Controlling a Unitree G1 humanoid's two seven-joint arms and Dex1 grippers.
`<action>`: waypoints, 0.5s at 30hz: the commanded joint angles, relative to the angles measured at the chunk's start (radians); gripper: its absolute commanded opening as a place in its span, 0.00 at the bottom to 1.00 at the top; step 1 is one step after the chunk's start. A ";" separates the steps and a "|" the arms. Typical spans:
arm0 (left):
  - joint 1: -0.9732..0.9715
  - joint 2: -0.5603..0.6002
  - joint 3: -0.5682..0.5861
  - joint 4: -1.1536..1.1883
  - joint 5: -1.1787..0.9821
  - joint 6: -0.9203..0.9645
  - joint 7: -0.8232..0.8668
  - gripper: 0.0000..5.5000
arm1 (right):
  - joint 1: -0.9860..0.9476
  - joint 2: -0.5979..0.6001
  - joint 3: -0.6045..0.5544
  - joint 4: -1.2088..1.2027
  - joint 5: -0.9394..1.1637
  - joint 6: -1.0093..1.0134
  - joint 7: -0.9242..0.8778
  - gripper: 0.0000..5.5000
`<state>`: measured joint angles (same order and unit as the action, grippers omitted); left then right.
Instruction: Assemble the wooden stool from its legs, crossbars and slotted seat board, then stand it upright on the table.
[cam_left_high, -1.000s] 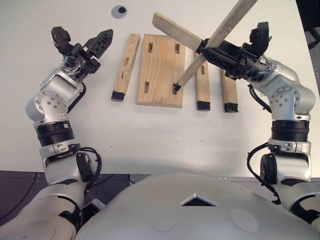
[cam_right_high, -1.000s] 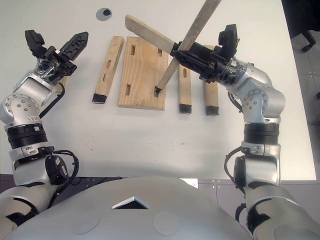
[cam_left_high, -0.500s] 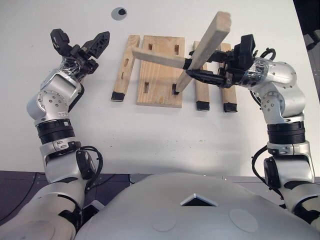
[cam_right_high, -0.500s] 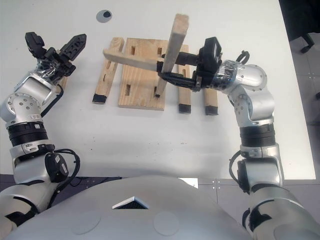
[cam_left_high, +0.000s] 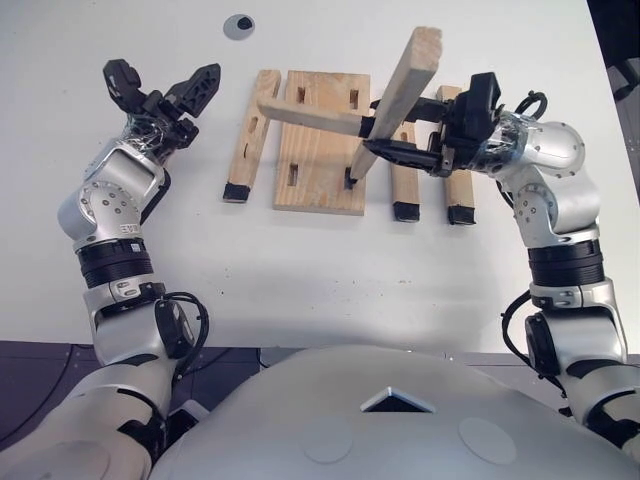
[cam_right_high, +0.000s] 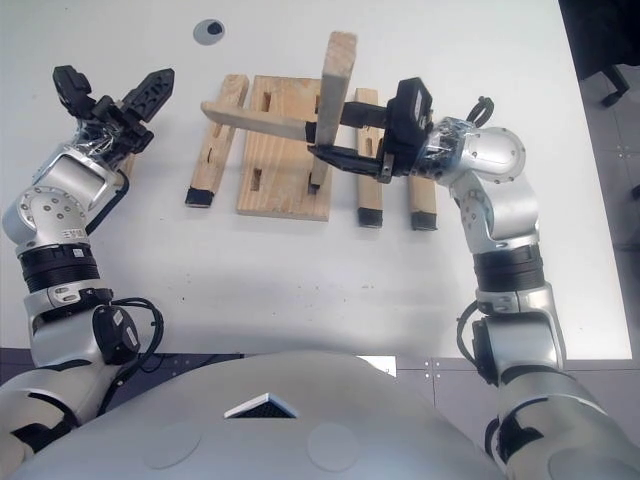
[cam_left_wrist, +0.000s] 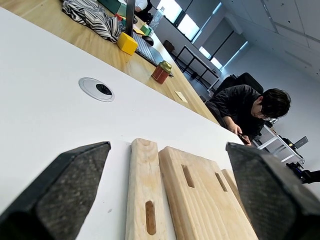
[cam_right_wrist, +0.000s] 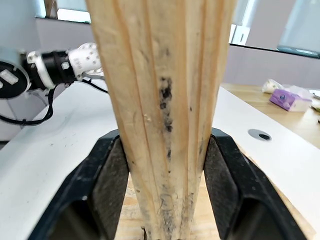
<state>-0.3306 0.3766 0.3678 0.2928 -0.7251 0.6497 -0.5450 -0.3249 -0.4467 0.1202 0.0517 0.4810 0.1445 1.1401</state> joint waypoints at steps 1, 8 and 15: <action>-0.020 0.008 0.005 0.010 0.016 -0.011 -0.001 0.77 | -0.002 -0.026 -0.012 0.000 -0.012 0.043 -0.005 0.37; -0.017 0.005 0.002 0.013 0.023 -0.012 -0.005 0.77 | 0.053 -0.020 0.032 -0.069 -0.025 0.056 0.015 0.37; -0.005 0.000 0.001 0.014 0.027 -0.015 -0.005 0.77 | 0.103 -0.046 0.078 -0.117 -0.072 0.031 0.027 0.37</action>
<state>-0.3316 0.3773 0.3690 0.3022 -0.7150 0.6460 -0.5500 -0.2470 -0.4514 0.1665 -0.0930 0.4673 0.1699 1.1493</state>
